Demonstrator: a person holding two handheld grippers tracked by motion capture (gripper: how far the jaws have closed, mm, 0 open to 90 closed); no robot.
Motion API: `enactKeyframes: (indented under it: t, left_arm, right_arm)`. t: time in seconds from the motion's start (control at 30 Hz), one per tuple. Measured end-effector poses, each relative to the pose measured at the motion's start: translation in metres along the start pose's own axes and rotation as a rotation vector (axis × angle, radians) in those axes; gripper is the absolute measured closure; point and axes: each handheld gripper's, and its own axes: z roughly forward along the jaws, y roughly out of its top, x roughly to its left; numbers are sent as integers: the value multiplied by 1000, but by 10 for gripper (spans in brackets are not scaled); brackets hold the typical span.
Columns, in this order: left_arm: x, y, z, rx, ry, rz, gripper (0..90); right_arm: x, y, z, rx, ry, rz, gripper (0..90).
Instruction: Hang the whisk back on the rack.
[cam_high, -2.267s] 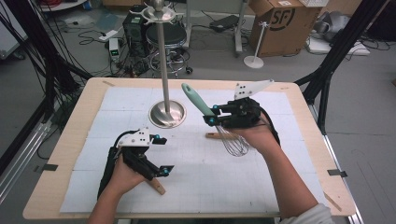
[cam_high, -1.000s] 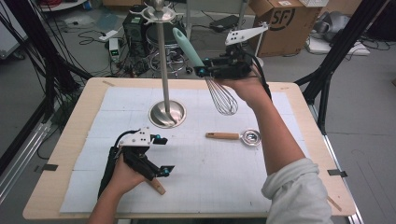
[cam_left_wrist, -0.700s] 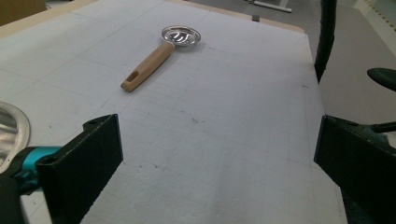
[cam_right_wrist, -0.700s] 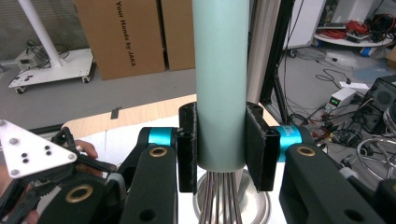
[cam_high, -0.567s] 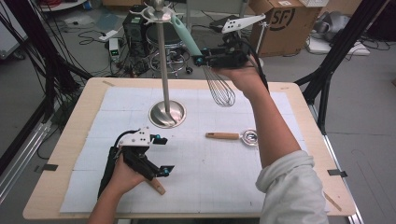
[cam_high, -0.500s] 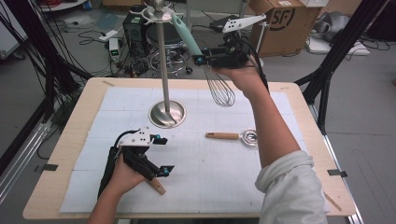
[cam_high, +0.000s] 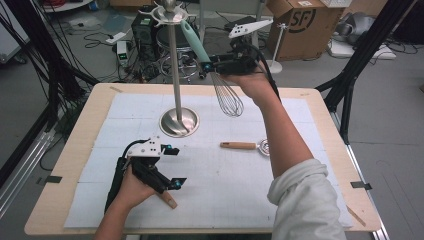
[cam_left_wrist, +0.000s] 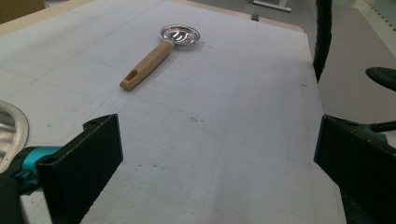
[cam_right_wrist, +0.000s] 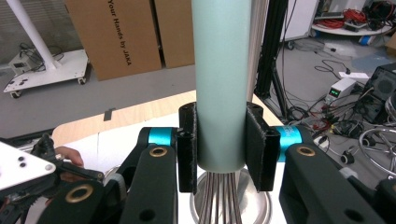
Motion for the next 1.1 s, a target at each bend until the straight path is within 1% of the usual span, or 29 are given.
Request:
enactKeyframes:
  t: [0.2,0.3,0.37,0.4,0.5,0.63,0.67,0.7,0.77,0.8,0.87,0.93,0.97,1.1]
  left_arm:
    - [-1,0,0,-3,-1,-2,17]
    - [-1,0,0,-6,-1,-5,17]
    - [-1,0,0,-4,-2,-3,17]
    - [-2,0,0,-8,-2,-5,17]
    - [-2,0,0,-7,-2,-4,17]
    - [-3,0,1,-5,-3,1,17]
    - [-3,0,1,-5,-4,1,17]
    - [-3,0,1,-5,-3,0,17]
    - [-3,0,1,-2,-4,-1,17]
    - [-3,0,1,-1,-3,0,17]
    - [-3,-1,1,-2,-3,-1,17]
    - [-3,-1,1,-1,-7,-4,17]
    - [-3,-1,1,-1,-8,-4,17]
    - [-3,-1,1,0,-7,-2,17]
  right_arm:
    - [3,3,15,31,-22,9,689]
    - [4,4,23,46,-23,23,689]
    - [5,4,29,59,-29,14,687]
    - [7,4,32,70,-31,17,687]
    - [10,7,39,77,-29,12,684]
    - [11,10,45,83,-35,7,684]
    - [11,10,46,90,-34,18,684]
    - [11,11,47,86,-36,10,682]
    - [11,11,47,87,-42,13,676]
    - [12,11,47,90,-44,14,663]
    - [13,10,48,96,-47,16,590]
    - [14,10,48,99,-54,14,544]
    - [13,10,47,95,-58,1,521]
    - [16,8,40,76,-58,-1,479]
